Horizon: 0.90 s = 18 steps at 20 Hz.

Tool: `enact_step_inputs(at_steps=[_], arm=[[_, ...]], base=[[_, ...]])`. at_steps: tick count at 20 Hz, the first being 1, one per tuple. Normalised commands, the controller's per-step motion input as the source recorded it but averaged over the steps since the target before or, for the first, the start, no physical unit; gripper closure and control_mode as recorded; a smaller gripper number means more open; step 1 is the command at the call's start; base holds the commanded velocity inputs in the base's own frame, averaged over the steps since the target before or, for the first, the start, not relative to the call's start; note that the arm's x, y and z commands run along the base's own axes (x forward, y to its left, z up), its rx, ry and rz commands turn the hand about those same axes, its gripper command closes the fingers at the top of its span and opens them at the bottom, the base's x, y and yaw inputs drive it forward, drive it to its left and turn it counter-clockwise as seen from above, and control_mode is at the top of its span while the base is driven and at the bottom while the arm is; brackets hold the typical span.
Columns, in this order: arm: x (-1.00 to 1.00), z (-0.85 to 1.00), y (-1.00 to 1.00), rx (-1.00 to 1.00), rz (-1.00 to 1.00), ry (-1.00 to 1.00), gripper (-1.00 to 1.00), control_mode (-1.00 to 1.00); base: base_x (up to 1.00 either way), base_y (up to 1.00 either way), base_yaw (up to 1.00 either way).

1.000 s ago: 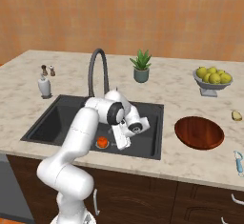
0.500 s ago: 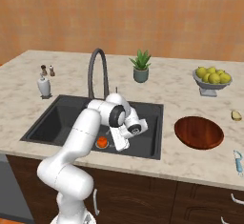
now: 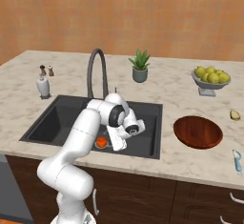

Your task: Pick the squash from the sink and place it in the bowl. Then pick the bowl and place it in the microwave. Then close the microwave door and press the start button.

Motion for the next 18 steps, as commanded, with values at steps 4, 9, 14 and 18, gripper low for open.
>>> enact_step_inputs(at_steps=[4, 9, 14, 18], arm=[[0.0, -0.17, 0.65, 0.04, 0.2, 0.0, -1.0, -1.0], [-0.23, -0.19, 0.72, 0.03, 0.23, 0.0, -1.0, -1.0], [-0.34, -0.04, 0.54, 0.0, 0.01, -0.06, -1.0, -1.0], [0.08, -0.22, 0.79, -0.03, -0.05, 0.0, -1.0, -1.0]], base=[[0.0, 0.0, 0.0], [0.0, 0.0, 0.0], [0.0, 0.0, 0.0], [0.0, 0.0, 0.0]])
